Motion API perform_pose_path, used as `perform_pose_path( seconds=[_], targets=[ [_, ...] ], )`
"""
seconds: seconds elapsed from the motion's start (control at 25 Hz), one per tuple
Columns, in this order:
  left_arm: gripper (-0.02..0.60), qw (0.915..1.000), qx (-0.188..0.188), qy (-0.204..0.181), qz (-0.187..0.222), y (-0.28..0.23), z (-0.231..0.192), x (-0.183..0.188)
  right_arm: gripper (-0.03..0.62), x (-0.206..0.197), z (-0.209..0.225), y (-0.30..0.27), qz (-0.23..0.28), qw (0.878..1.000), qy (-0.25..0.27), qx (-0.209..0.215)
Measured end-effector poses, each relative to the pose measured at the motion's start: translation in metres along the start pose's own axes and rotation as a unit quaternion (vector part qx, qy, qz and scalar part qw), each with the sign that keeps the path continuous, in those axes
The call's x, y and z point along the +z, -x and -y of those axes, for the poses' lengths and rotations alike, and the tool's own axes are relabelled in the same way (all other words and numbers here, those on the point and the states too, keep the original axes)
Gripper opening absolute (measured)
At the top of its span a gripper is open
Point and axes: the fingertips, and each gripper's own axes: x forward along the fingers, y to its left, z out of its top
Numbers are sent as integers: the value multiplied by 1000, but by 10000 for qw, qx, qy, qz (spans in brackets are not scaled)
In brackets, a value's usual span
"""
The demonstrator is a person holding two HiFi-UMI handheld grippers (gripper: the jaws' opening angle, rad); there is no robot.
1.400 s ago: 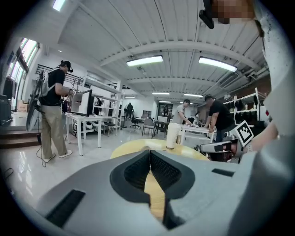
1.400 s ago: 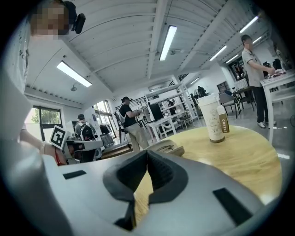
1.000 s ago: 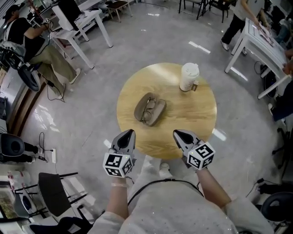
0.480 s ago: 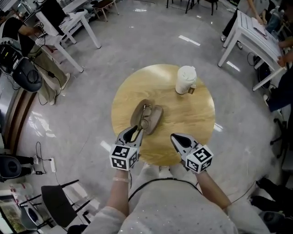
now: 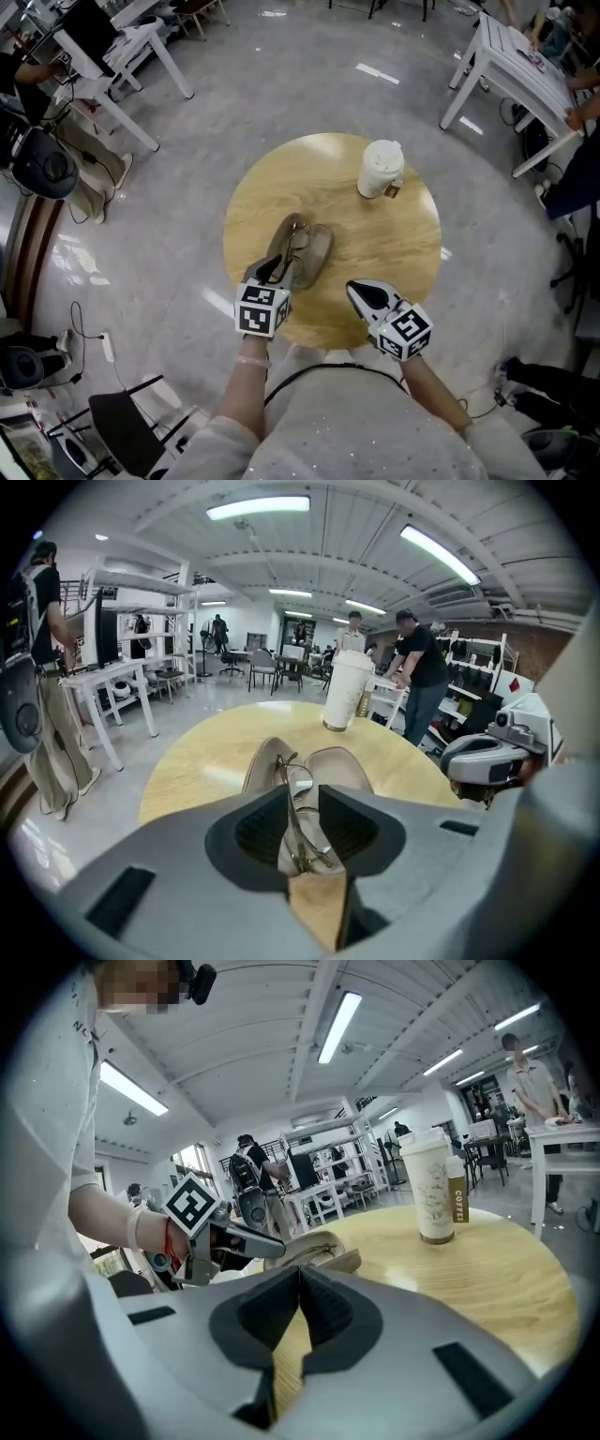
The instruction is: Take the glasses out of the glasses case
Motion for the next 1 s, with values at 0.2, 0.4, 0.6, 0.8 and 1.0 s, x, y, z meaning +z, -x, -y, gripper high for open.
perform_pose_path(
  seconds=[0.2, 0.4, 0.6, 0.8, 1.0],
  targets=[
    [91, 9995, 41, 16, -319, -16, -7, 0, 6, 0, 11, -3, -45, 9999, -63, -153],
    [91, 9985, -11, 149, -520, -29, -12, 2, 6, 1, 19, -4, -40, 9995, -157, -281],
    [91, 9961, 119, 9, -872, -39, -15, 2, 6, 1, 26, -5, -5, 9988, -282, -390],
    [91, 9891, 249, -180, -1438, -44, -17, -11, 6, 4, 31, -5, 38, 9983, -345, -462],
    [91, 9848, 330, -239, -1688, -47, -20, -18, 6, 5, 35, -5, 98, 9977, -422, -514]
  ],
)
